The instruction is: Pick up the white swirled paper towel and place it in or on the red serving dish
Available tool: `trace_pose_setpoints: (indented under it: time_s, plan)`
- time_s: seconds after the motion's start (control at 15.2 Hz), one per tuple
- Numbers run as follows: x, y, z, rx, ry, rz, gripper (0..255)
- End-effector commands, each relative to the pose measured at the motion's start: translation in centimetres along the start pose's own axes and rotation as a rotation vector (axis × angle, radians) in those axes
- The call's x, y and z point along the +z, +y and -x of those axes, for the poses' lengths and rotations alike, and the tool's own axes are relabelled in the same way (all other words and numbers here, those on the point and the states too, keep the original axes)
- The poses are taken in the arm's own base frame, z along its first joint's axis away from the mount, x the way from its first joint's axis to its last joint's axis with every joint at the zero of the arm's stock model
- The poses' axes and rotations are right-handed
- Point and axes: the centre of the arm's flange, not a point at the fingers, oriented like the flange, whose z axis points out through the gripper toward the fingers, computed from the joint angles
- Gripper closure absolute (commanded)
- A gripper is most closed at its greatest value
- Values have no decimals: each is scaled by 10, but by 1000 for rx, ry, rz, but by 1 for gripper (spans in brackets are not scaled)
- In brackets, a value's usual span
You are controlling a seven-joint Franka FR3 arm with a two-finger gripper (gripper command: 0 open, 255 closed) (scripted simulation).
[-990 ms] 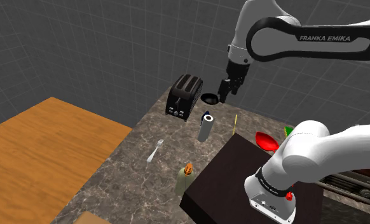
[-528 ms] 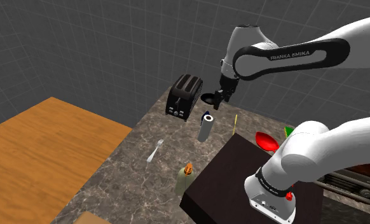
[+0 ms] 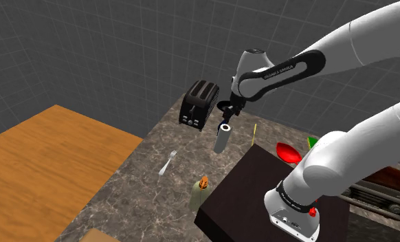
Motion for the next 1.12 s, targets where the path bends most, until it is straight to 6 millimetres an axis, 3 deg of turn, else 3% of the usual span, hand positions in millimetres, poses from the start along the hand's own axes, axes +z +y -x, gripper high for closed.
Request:
trace_pose_setpoints:
  time_s: [0.0, 0.53, 1.06]
  plan:
    - [23, 9, -5, -3, 12, 3, 0]
    - [111, 48, -43, -11, 48, 10, 0]
    - [153, 51, -47, -11, 50, 11, 0]
